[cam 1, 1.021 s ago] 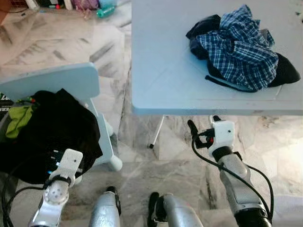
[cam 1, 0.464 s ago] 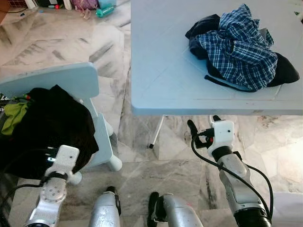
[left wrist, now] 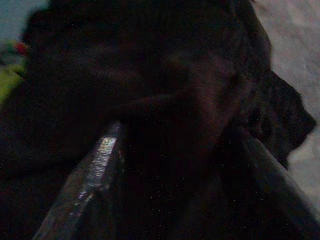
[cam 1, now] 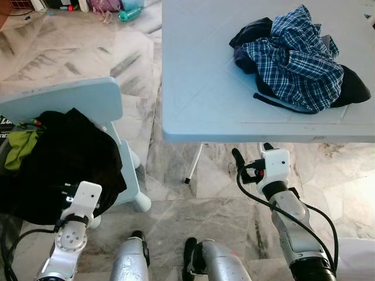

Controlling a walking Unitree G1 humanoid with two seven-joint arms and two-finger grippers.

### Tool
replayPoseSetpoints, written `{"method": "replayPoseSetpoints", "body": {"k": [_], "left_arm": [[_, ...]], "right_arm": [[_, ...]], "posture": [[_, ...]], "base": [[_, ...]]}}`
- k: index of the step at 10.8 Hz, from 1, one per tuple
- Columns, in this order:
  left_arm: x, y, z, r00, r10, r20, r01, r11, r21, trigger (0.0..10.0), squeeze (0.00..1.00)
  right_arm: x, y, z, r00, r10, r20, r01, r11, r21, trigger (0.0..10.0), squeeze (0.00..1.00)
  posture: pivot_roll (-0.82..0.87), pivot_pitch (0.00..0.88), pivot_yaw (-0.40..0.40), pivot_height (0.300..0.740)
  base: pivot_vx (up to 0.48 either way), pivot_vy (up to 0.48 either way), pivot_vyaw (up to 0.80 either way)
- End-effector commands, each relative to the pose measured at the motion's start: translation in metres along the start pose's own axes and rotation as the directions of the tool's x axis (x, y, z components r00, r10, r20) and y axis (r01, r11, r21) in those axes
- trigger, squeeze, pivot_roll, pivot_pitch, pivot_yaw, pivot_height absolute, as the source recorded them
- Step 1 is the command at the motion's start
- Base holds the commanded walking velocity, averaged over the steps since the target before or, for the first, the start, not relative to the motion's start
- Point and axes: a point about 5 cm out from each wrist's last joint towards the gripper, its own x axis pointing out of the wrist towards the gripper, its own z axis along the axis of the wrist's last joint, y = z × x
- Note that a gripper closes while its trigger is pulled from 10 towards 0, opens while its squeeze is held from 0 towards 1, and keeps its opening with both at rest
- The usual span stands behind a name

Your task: Hang hanger

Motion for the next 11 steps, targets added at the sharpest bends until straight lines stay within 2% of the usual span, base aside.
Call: {"method": "replayPoseSetpoints", "body": {"k": [1, 2, 3, 4, 5, 6, 7, 9, 10, 11], "left_arm": [[-0.001, 0.011, 0.002, 0.998, 0.055, 0.03, -0.055, 0.998, 0.008, 1.2, 0.0], [-0.001, 0.015, 0.007, 0.995, 0.073, 0.064, -0.074, 0.997, 0.012, 0.0, 0.0], [-0.002, 0.017, 0.01, 0.992, 0.08, 0.094, -0.083, 0.996, 0.026, 0.0, 0.0], [-0.003, 0.015, 0.009, 0.994, 0.079, 0.076, -0.079, 0.997, 0.008, 0.0, 0.0], [-0.004, 0.015, 0.001, 0.995, 0.095, 0.025, -0.094, 0.995, -0.039, 0.0, 0.0], [-0.008, 0.018, -0.014, 0.987, 0.135, -0.083, -0.145, 0.981, -0.13, 0.0, 0.0], [-0.015, 0.02, -0.03, 0.971, 0.157, -0.183, -0.19, 0.965, -0.182, 0.0, 0.0], [-0.025, 0.027, -0.046, 0.94, 0.207, -0.27, -0.264, 0.945, -0.195, 0.0, 0.0], [-0.033, 0.032, -0.059, 0.905, 0.247, -0.346, -0.333, 0.918, -0.216, 0.0, 0.0], [-0.038, 0.037, -0.066, 0.884, 0.269, -0.381, -0.369, 0.903, -0.218, 0.0, 0.0]], "right_arm": [[-0.003, -0.002, -0.006, 1.0, -0.012, -0.02, 0.012, 1.0, -0.001, 10.0, 0.0], [-0.003, -0.001, -0.005, 1.0, -0.012, -0.02, 0.012, 1.0, 0.0, 10.0, 0.0], [-0.002, -0.001, -0.006, 1.0, -0.012, -0.02, 0.012, 1.0, 0.001, 10.0, 0.0], [-0.002, -0.001, -0.006, 1.0, -0.012, -0.02, 0.012, 1.0, 0.002, 10.0, 0.0], [-0.002, 0.0, -0.006, 1.0, -0.01, -0.019, 0.01, 1.0, 0.002, 10.0, 0.0], [-0.002, 0.0, -0.006, 1.0, -0.01, -0.019, 0.01, 1.0, 0.002, 10.0, 0.0], [-0.003, -0.001, -0.006, 1.0, -0.013, -0.019, 0.013, 1.0, -0.001, 10.0, 0.0], [-0.003, -0.002, -0.006, 1.0, -0.012, -0.019, 0.012, 1.0, -0.003, 10.0, 0.0], [-0.003, 0.0, -0.006, 1.0, -0.007, -0.019, 0.007, 1.0, -0.002, 10.0, 0.0], [-0.003, 0.0, -0.006, 1.0, -0.005, -0.018, 0.005, 1.0, -0.003, 10.0, 0.0]], "posture": [[0.02, 0.231, -0.075, 0.74], [0.02, 0.23, -0.074, 0.74], [0.02, 0.229, -0.072, 0.74], [0.02, 0.23, -0.071, 0.74], [0.02, 0.229, -0.072, 0.74], [0.02, 0.23, -0.071, 0.74], [0.02, 0.233, -0.072, 0.74], [0.03, 0.235, -0.074, 0.74], [0.03, 0.236, -0.076, 0.74], [0.03, 0.237, -0.077, 0.74]], "base": [[0.0, 0.0, 0.0], [0.0, 0.0, 0.0], [0.0, 0.0, 0.0], [0.0, 0.0, 0.0], [0.0, 0.0, 0.0], [0.0, 0.0, 0.0], [0.0, 0.0, 0.0], [0.0, 0.0, 0.0], [0.0, 0.0, 0.0], [0.0, 0.0, 0.0]]}}
